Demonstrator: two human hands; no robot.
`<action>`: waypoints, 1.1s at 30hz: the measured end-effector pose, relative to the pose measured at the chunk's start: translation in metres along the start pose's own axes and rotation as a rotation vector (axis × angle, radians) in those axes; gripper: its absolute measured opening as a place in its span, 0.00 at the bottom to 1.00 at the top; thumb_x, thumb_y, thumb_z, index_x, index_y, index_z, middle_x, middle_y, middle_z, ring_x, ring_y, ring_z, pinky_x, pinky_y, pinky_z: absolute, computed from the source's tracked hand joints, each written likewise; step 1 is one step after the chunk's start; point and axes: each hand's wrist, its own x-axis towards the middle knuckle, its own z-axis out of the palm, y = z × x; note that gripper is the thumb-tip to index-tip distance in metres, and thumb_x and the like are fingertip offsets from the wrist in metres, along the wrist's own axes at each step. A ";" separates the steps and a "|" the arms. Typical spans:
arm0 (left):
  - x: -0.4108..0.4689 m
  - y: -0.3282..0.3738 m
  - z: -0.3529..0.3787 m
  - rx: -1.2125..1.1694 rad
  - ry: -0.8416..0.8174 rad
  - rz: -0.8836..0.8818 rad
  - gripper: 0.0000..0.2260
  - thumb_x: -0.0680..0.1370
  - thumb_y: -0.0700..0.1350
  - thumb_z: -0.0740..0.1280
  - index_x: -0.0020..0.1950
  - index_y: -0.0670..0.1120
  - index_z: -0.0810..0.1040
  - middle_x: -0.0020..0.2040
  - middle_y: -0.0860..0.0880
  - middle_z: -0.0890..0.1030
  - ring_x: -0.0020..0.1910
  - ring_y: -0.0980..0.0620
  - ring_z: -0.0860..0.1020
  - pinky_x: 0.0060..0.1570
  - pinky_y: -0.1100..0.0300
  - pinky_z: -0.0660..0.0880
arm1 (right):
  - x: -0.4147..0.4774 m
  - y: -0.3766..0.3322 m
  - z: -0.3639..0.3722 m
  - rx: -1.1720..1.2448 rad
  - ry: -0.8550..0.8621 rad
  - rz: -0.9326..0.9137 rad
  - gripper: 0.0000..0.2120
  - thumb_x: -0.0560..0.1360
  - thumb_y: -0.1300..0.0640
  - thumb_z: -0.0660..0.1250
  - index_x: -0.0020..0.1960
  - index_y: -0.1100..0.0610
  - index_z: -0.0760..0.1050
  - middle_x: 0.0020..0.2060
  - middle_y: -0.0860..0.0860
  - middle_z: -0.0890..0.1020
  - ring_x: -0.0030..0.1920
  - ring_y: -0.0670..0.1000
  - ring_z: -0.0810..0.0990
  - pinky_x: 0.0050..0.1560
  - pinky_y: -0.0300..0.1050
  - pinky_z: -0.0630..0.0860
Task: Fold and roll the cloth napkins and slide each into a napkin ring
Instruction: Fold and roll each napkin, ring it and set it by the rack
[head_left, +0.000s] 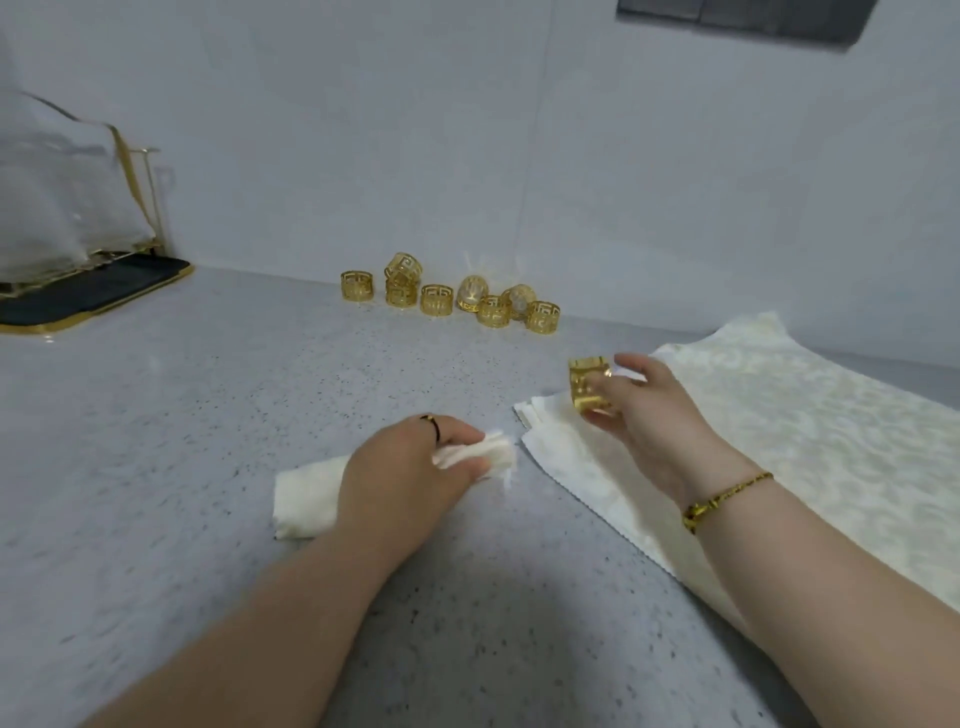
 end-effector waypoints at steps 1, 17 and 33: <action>-0.004 0.003 -0.002 -0.071 0.018 -0.034 0.07 0.73 0.50 0.69 0.51 0.56 0.78 0.41 0.63 0.74 0.42 0.64 0.72 0.39 0.77 0.65 | -0.020 -0.002 -0.001 0.043 -0.037 0.055 0.22 0.74 0.67 0.64 0.66 0.60 0.63 0.47 0.57 0.75 0.40 0.50 0.76 0.47 0.43 0.75; -0.040 0.040 -0.004 -0.566 0.076 -0.118 0.09 0.67 0.40 0.74 0.37 0.55 0.81 0.33 0.62 0.82 0.34 0.66 0.79 0.37 0.74 0.74 | -0.116 0.013 0.001 0.311 -0.075 0.050 0.34 0.72 0.66 0.65 0.72 0.52 0.53 0.53 0.54 0.75 0.48 0.51 0.79 0.47 0.40 0.77; -0.037 0.032 -0.004 -0.649 -0.264 -0.066 0.19 0.65 0.40 0.72 0.49 0.55 0.67 0.40 0.59 0.84 0.39 0.60 0.81 0.42 0.66 0.76 | -0.107 0.021 -0.002 0.095 -0.244 -0.050 0.31 0.72 0.68 0.66 0.68 0.50 0.58 0.51 0.48 0.74 0.47 0.47 0.78 0.54 0.43 0.75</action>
